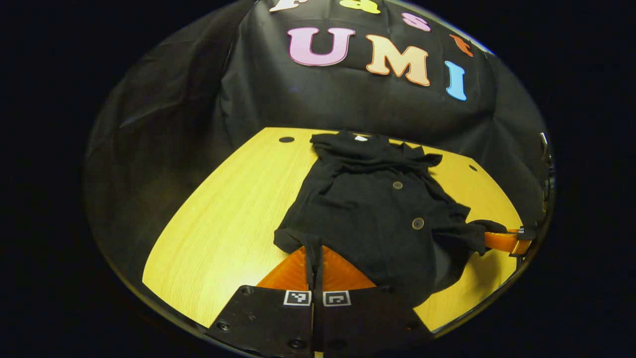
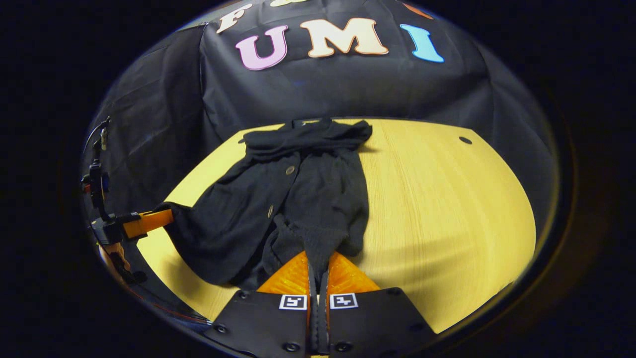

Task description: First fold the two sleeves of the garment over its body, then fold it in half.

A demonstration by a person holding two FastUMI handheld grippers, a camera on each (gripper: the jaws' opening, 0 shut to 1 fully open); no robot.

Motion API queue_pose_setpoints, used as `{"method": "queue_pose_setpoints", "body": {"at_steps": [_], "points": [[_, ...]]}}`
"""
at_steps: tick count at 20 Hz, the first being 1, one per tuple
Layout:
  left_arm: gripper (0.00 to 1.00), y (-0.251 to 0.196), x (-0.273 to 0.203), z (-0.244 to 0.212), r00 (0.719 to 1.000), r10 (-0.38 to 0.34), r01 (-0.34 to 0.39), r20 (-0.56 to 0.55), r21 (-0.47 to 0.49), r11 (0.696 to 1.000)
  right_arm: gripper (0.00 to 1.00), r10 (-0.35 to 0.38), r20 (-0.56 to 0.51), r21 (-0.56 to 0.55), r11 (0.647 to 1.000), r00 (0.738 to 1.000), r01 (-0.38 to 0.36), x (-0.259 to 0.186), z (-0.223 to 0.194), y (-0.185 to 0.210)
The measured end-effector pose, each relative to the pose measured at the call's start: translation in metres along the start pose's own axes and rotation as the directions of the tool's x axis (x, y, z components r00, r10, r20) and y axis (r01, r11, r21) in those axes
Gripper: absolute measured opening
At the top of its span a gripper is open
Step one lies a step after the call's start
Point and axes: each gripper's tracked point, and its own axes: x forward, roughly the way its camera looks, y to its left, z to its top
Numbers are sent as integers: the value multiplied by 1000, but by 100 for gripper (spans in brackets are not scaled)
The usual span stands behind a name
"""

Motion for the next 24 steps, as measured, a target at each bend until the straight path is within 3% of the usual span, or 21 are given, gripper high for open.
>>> {"method": "queue_pose_setpoints", "body": {"at_steps": [10,19,24], "points": [[0,-13,23,79,992,16,-11,125,-34,999,2,48,55,-135,990,997,-40,10,65,-8],[0,-21,81,159,981,-63,66,184,-12,998,2,-27,149,-116,992,988,45,35,161,-8],[0,-27,115,216,959,-81,80,273,14,997,2,-64,199,-103,991,978,86,55,211,-14]]}}
